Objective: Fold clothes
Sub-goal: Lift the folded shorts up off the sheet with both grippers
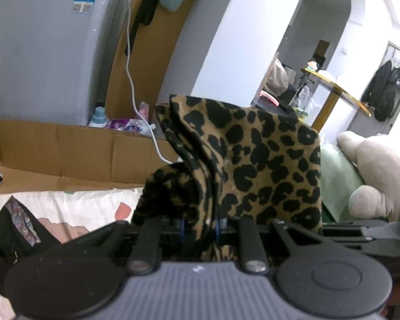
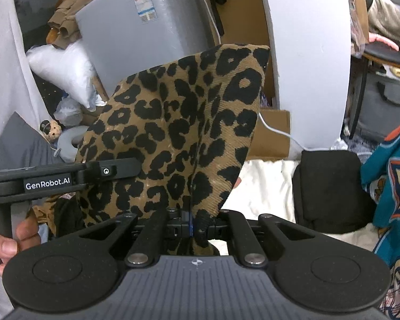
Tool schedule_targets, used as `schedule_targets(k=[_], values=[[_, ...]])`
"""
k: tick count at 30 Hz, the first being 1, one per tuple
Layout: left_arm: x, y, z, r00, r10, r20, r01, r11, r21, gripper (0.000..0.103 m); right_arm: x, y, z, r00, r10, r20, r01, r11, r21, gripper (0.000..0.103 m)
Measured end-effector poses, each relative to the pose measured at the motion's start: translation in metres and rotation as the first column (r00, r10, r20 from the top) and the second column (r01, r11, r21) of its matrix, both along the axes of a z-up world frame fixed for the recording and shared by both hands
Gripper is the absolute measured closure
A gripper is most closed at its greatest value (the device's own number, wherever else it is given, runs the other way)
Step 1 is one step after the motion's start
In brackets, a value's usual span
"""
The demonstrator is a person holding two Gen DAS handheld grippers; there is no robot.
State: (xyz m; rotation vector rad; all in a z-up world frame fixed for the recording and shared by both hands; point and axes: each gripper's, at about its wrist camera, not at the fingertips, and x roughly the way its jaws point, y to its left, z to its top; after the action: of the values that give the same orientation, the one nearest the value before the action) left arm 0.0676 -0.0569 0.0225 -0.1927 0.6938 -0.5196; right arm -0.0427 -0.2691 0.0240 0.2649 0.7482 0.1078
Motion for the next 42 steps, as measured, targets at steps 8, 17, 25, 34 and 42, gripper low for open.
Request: schedule_targets(k=[8, 17, 25, 34, 42], values=[[0.0, -0.008, -0.009, 1.0, -0.014, -0.004, 0.014, 1.0, 0.001, 0.082, 0.006, -0.006, -0.005, 1.0, -0.01, -0.017, 0.01, 1.0, -0.01, 0.098], [-0.005, -0.023, -0.009, 0.999, -0.035, 0.015, 0.035, 0.999, -0.001, 0.082, 0.005, -0.016, -0.003, 0.999, -0.026, -0.02, 0.026, 1.0, -0.016, 0.098], [-0.001, -0.047, -0.008, 0.998, -0.059, 0.016, 0.059, 0.998, -0.018, 0.082, 0.002, -0.041, -0.007, 0.995, -0.094, -0.019, 0.094, 0.996, -0.002, 0.098], [0.009, -0.072, -0.006, 0.998, -0.066, 0.008, 0.066, 0.998, -0.005, 0.082, 0.002, -0.067, -0.008, 0.988, -0.151, 0.009, 0.151, 0.988, 0.002, 0.098], [0.022, -0.098, -0.005, 0.997, -0.081, 0.011, 0.081, 0.996, -0.023, 0.082, 0.007, -0.094, -0.006, 0.983, -0.181, 0.038, 0.182, 0.983, -0.026, 0.098]])
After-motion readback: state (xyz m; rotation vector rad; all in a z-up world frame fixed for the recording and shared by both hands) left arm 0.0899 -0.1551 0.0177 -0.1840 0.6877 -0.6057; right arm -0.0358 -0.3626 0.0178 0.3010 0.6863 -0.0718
